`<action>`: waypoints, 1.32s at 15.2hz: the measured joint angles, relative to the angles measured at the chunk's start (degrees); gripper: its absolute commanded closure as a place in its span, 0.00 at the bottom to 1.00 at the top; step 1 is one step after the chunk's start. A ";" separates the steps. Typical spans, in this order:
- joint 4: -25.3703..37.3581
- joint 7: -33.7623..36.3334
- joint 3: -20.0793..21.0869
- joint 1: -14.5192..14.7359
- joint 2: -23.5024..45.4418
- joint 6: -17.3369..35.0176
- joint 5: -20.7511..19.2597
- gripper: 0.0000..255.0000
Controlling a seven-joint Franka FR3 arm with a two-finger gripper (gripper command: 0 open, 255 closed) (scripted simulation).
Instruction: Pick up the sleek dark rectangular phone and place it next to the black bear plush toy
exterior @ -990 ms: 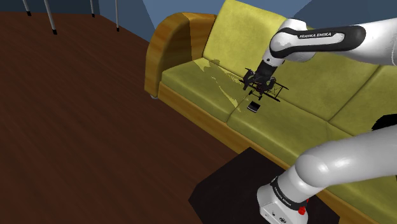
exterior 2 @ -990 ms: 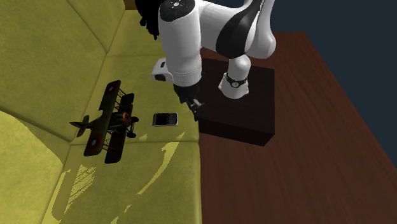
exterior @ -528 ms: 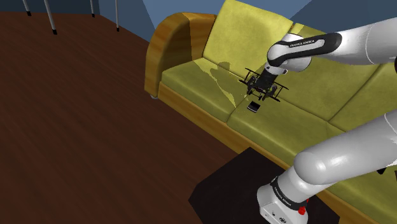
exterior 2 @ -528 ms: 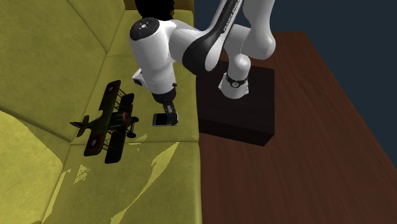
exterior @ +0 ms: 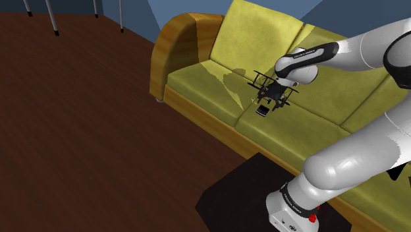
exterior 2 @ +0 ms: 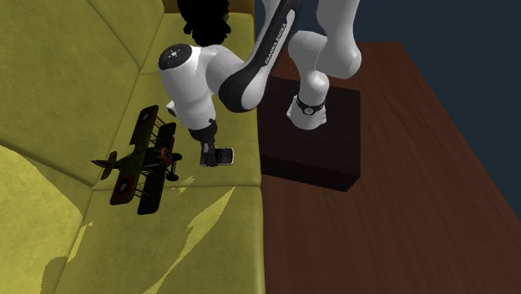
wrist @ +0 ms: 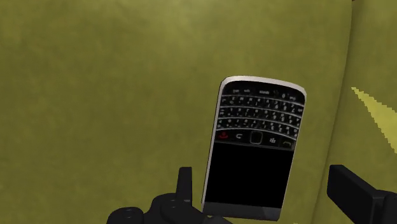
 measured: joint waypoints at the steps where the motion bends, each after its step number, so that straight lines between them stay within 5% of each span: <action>1: -0.21 -0.18 -0.05 0.02 0.63 0.81 0.25 0.00; 10: -1.58 -0.79 -0.11 0.10 2.39 3.87 1.05 0.00; 11: -1.58 -0.79 -0.11 0.10 2.39 3.87 1.05 1.00; 20: -1.51 -0.77 -0.13 0.08 2.32 3.81 1.02 1.00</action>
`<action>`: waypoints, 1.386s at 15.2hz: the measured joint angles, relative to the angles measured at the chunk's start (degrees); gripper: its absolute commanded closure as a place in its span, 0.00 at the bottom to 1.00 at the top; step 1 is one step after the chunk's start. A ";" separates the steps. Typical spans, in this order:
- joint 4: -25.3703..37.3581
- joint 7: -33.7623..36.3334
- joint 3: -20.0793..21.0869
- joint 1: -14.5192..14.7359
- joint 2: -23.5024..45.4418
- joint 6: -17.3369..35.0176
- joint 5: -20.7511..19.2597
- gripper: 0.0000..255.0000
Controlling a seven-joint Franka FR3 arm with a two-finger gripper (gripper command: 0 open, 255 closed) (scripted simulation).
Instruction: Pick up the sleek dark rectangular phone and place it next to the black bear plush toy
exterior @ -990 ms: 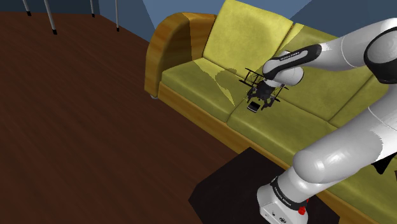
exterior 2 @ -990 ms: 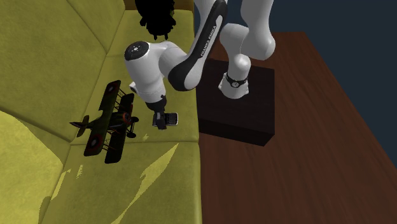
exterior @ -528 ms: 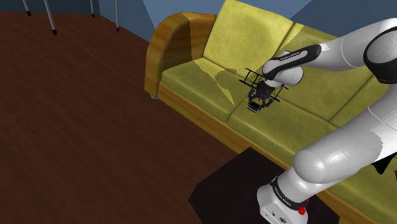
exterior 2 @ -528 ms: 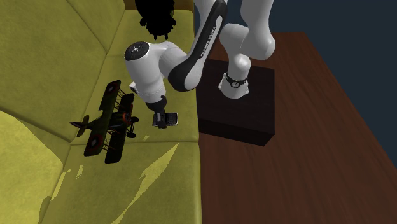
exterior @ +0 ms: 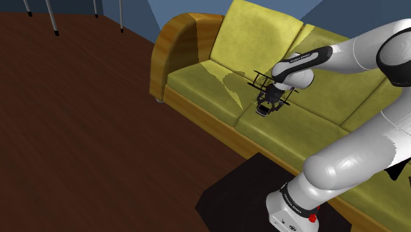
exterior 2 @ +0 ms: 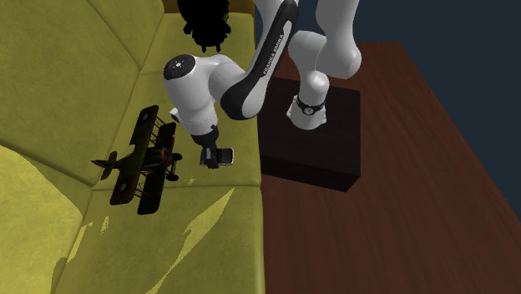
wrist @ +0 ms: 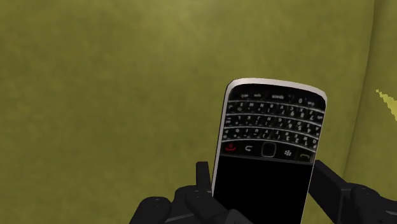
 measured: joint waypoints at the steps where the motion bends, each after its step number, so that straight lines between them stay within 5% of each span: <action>1: -0.02 0.00 0.00 0.00 0.00 0.03 0.01 1.00; 21: 7.20 2.78 0.67 -0.29 -8.09 -14.98 -3.00 1.00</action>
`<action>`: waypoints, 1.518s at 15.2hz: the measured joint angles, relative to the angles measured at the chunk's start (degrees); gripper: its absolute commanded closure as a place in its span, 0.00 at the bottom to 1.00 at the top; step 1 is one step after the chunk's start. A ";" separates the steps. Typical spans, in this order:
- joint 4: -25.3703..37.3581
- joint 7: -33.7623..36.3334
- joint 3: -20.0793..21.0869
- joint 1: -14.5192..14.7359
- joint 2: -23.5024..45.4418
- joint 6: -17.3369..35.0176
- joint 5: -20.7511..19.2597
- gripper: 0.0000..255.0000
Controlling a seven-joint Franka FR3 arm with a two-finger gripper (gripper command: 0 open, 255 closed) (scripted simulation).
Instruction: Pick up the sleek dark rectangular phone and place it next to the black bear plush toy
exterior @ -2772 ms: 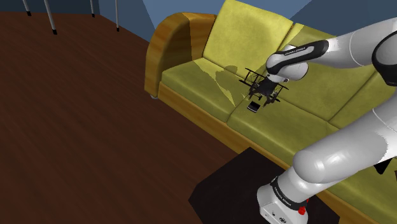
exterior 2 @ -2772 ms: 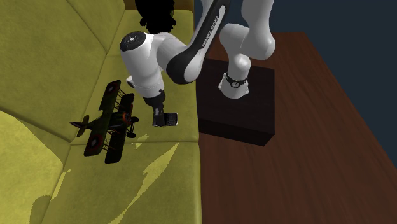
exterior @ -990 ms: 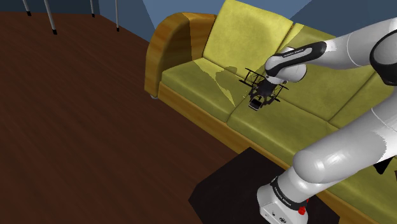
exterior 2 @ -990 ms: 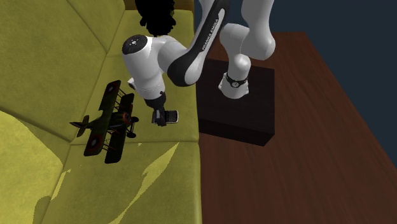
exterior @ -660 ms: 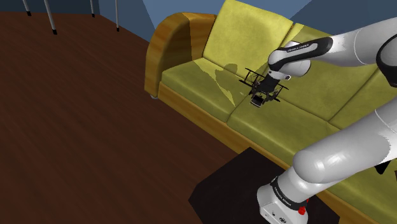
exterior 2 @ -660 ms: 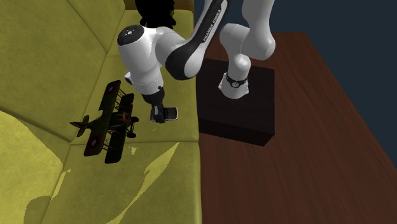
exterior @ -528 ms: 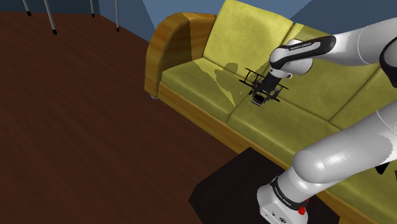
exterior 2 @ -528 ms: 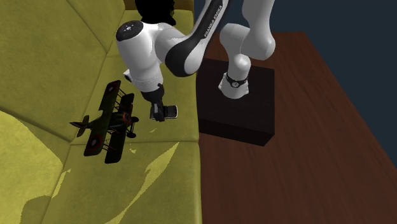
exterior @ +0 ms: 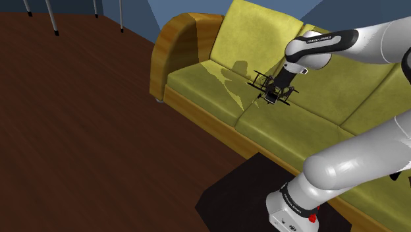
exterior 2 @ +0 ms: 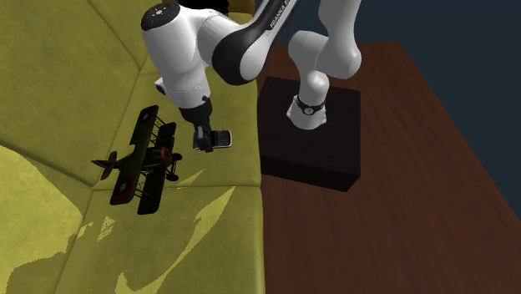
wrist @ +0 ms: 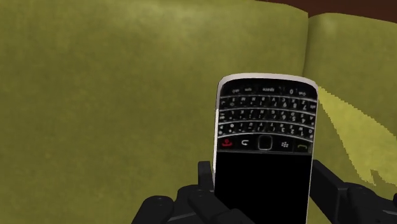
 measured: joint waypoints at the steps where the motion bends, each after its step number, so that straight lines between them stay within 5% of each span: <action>1: 0.51 0.19 0.10 0.04 -0.29 -0.79 -0.06 1.00; 23: 14.41 1.50 0.91 0.15 -3.68 -17.98 -0.78 1.00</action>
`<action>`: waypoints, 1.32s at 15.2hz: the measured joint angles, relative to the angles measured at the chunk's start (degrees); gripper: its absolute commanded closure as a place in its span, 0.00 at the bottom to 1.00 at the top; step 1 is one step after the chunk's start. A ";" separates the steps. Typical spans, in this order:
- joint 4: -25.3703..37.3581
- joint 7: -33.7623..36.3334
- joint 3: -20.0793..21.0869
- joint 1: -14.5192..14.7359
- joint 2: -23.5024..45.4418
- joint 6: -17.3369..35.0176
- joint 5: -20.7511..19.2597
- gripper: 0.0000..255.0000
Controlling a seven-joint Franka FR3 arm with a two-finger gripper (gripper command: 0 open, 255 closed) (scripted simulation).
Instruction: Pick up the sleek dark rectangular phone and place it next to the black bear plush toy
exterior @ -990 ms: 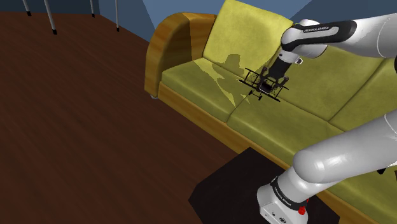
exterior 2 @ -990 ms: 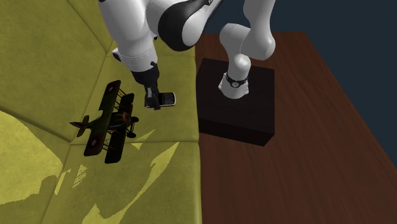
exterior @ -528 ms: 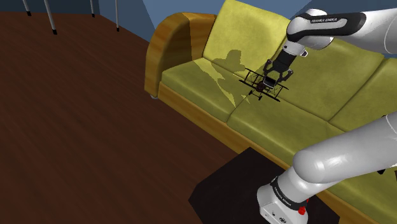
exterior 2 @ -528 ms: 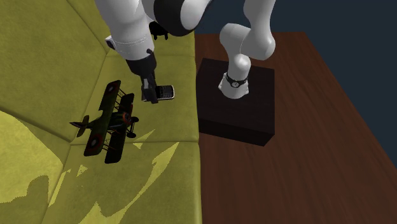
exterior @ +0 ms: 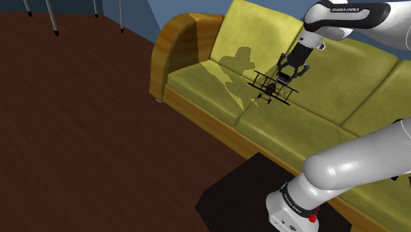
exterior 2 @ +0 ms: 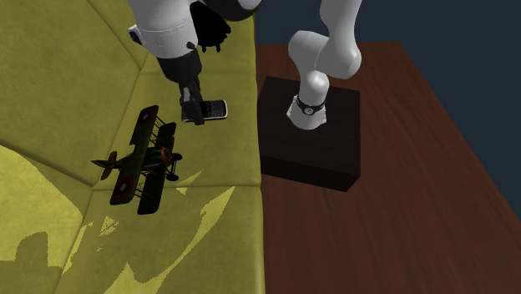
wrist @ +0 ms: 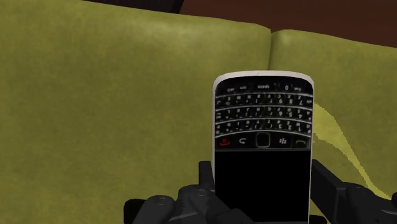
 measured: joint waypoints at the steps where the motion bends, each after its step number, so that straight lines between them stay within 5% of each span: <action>1: 0.75 0.04 0.03 0.02 0.01 -0.74 0.01 1.00; 20: 18.33 0.24 0.12 0.36 2.86 -15.55 0.73 1.00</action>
